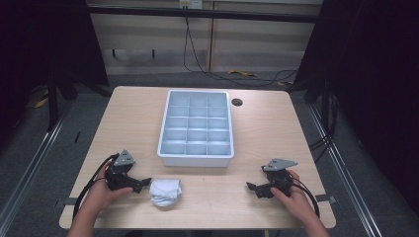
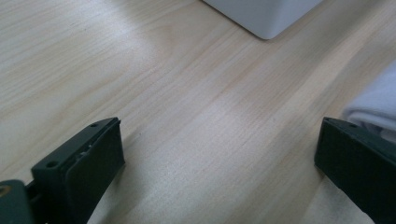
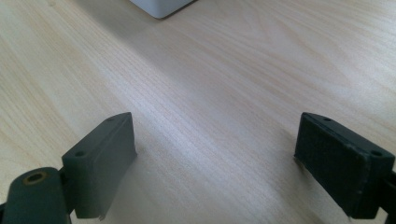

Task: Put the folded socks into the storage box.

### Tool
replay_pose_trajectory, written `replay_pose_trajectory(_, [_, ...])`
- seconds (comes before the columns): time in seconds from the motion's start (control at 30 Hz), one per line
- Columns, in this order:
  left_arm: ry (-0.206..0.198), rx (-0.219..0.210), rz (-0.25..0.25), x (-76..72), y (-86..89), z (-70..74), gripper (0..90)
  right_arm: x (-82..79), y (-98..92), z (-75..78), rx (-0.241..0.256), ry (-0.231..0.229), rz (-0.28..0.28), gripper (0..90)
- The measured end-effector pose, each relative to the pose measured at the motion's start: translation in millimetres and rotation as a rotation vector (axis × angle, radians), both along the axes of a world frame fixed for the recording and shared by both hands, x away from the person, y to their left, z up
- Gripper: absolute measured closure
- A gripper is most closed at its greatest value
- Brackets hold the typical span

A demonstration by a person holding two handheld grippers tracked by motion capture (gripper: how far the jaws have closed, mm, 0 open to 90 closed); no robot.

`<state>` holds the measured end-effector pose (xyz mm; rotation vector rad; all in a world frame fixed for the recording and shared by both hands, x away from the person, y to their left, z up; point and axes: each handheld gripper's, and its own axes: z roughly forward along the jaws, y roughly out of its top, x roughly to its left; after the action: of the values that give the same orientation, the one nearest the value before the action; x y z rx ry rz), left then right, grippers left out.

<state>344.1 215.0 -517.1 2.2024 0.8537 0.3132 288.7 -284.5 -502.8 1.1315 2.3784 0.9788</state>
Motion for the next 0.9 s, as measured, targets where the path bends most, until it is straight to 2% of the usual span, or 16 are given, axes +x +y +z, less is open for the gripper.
replay_pose_trajectory(0.07, [-0.004,0.002,-0.004,-1.2,-0.2,1.0,8.2,0.1,0.0,0.1,0.000,0.001,0.001,11.2])
replay_pose_trajectory(0.1, [0.006,-0.002,-0.017,-4.0,-2.1,4.9,15.2,0.1,0.0,0.1,-0.001,0.001,0.001,11.2])
replay_pose_trajectory(0.2, [0.083,0.088,-0.031,-2.8,-9.3,15.1,17.9,0.1,0.0,0.1,-0.001,0.001,0.001,11.3])
replay_pose_trajectory(0.23, [0.083,0.088,-0.031,-2.8,-9.3,15.1,18.0,0.2,0.0,0.1,-0.001,0.000,0.001,11.3])
replay_pose_trajectory(0.27, [0.132,0.134,-0.056,-3.2,-14.1,20.1,18.2,0.2,0.0,0.1,-0.001,0.000,0.000,11.3])
replay_pose_trajectory(0.3, [0.143,0.161,-0.067,-3.3,-15.7,22.2,18.1,0.2,0.1,0.1,-0.001,0.000,0.000,11.3])
replay_pose_trajectory(0.33, [0.143,0.161,-0.067,-3.3,-15.7,22.2,18.1,0.2,0.1,0.1,-0.001,0.000,0.000,11.3])
replay_pose_trajectory(0.37, [0.184,0.226,-0.096,-3.6,-19.4,29.0,18.1,0.2,0.1,0.1,-0.001,0.001,0.000,11.3])
replay_pose_trajectory(0.57, [0.241,0.215,-0.122,-2.7,-18.2,38.8,22.0,0.2,0.1,0.1,-0.001,0.000,0.000,11.3])
replay_pose_trajectory(0.6, [0.276,0.212,-0.123,-0.4,-16.5,43.1,22.0,0.3,0.0,0.0,-0.001,-0.001,0.001,11.2])
replay_pose_trajectory(0.63, [0.276,0.212,-0.123,-0.4,-16.5,43.1,21.9,0.3,0.0,0.0,-0.001,-0.001,0.001,11.2])
replay_pose_trajectory(0.67, [0.332,0.202,-0.123,1.7,-15.8,46.6,21.3,0.2,0.1,0.1,-0.001,0.000,0.000,11.2])
replay_pose_trajectory(0.7, [0.332,0.202,-0.123,1.7,-15.8,46.6,19.6,0.2,0.1,0.1,-0.001,0.000,0.000,11.2])
replay_pose_trajectory(0.73, [0.355,0.202,-0.127,2.2,-15.2,49.4,18.1,0.3,0.0,0.0,-0.001,-0.001,0.001,11.3])
replay_pose_trajectory(0.83, [0.349,0.203,-0.134,1.4,-14.8,53.5,17.2,0.2,0.0,0.1,-0.001,0.000,0.001,11.2])
replay_pose_trajectory(0.9, [0.326,0.197,-0.151,-1.0,-16.2,58.9,16.1,0.3,0.0,0.0,-0.001,-0.001,0.001,11.3])
